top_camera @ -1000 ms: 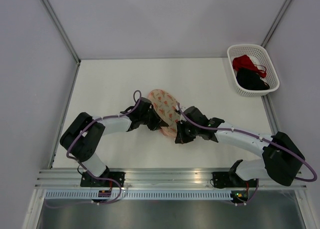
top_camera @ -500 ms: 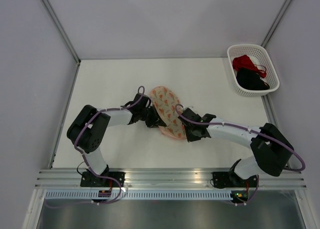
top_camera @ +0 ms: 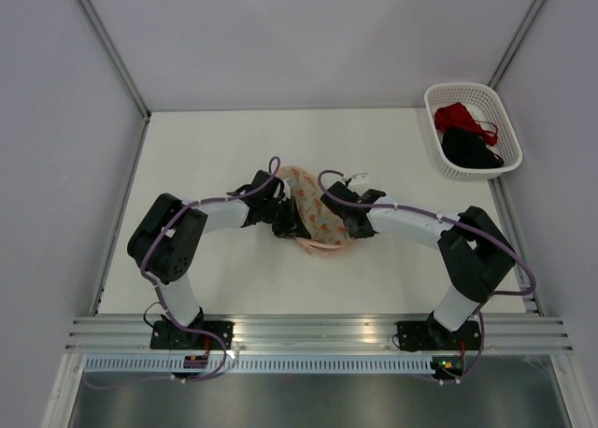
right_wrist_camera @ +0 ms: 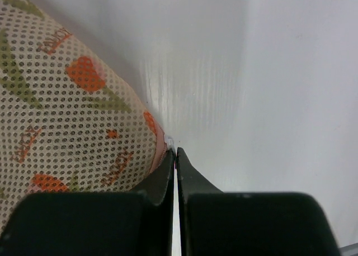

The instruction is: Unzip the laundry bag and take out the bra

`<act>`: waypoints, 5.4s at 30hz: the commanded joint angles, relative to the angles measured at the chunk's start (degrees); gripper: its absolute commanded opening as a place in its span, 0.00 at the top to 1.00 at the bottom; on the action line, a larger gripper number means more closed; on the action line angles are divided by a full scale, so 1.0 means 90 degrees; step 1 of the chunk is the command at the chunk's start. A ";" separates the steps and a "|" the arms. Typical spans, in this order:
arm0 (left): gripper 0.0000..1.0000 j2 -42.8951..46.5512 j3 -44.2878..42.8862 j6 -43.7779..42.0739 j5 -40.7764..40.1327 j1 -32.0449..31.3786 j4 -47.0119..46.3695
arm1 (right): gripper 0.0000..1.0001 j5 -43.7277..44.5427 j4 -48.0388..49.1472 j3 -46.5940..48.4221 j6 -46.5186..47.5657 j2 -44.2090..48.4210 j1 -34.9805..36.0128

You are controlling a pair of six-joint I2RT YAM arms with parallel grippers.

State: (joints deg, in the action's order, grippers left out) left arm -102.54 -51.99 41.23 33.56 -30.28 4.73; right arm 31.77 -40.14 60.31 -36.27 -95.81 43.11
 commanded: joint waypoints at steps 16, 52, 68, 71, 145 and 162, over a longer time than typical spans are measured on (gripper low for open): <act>0.30 0.2865 0.0541 0.0543 -0.2633 0.0015 0.1886 | 0.27 -0.0676 -0.0403 -0.0491 0.0836 0.2148 0.0471; 0.20 0.7497 0.2007 0.1864 -0.3426 0.0015 0.3722 | 0.99 -0.1450 0.0837 0.0887 0.1648 0.0010 0.2143; 0.21 0.7565 0.1997 0.1805 -0.3280 0.0015 0.3810 | 0.60 0.2651 -0.1135 -0.0051 -0.2346 0.2522 -0.0432; 0.21 0.7536 0.1958 0.1776 -0.3270 0.0015 0.3849 | 0.44 0.2468 -0.1312 0.0105 -0.2211 0.2345 -0.0513; 0.20 0.7800 0.1880 0.1747 -0.3504 0.0015 0.4171 | 1.00 -0.0299 0.0535 0.4371 0.2604 0.0675 -0.0591; 0.20 0.8112 0.1763 0.1756 -0.3251 0.0015 0.4542 | 1.00 0.0816 0.0863 0.7869 0.2234 -0.1433 -0.3861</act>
State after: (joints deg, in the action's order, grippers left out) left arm -30.70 -33.78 56.77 3.16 -30.24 44.38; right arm 37.74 -35.20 129.14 -13.89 -104.33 12.36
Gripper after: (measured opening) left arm 0.803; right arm 0.037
